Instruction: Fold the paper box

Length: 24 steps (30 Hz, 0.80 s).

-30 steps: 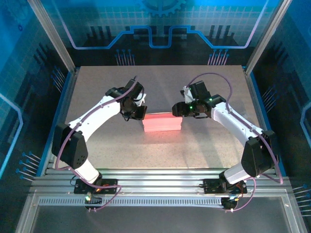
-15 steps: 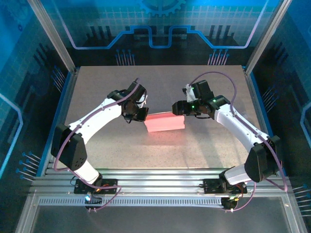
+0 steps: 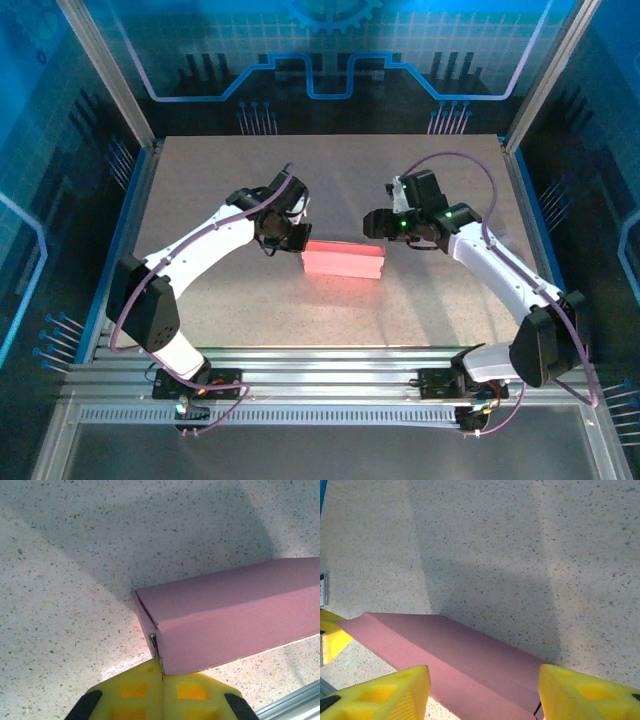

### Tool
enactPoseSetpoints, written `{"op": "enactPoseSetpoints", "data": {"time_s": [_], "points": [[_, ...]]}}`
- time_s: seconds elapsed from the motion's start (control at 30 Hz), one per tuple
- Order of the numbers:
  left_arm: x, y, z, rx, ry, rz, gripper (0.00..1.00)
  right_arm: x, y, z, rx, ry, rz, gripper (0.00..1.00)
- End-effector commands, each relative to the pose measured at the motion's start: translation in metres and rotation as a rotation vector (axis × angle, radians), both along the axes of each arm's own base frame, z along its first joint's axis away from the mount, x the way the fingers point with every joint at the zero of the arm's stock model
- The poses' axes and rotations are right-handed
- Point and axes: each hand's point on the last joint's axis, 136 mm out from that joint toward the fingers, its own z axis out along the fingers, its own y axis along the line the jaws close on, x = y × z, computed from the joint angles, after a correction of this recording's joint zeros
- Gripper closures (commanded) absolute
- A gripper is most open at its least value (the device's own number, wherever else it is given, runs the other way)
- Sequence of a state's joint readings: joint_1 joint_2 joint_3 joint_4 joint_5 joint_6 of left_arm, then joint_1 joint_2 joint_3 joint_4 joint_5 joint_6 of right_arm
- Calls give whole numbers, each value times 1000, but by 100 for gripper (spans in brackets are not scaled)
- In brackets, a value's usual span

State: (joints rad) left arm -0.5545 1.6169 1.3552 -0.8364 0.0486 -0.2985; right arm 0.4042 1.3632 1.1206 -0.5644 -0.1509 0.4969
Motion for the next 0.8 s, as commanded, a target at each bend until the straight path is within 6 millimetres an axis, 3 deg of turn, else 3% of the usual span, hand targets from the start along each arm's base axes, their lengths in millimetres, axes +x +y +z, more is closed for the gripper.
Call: {"op": "enactPoseSetpoints", "data": {"time_s": [0.0,0.5,0.77], "points": [[-9,-4,-5,3,55,18,99,-4,-8,-6,-27,-12,-54,40],[-20,-14,-6,-28,68,52,94,-9,-23,-28,-66,-96,-179,42],[-31,-16,13,-99,58,53,74,-16,-26,-39,-73,-99,-176,43]]}}
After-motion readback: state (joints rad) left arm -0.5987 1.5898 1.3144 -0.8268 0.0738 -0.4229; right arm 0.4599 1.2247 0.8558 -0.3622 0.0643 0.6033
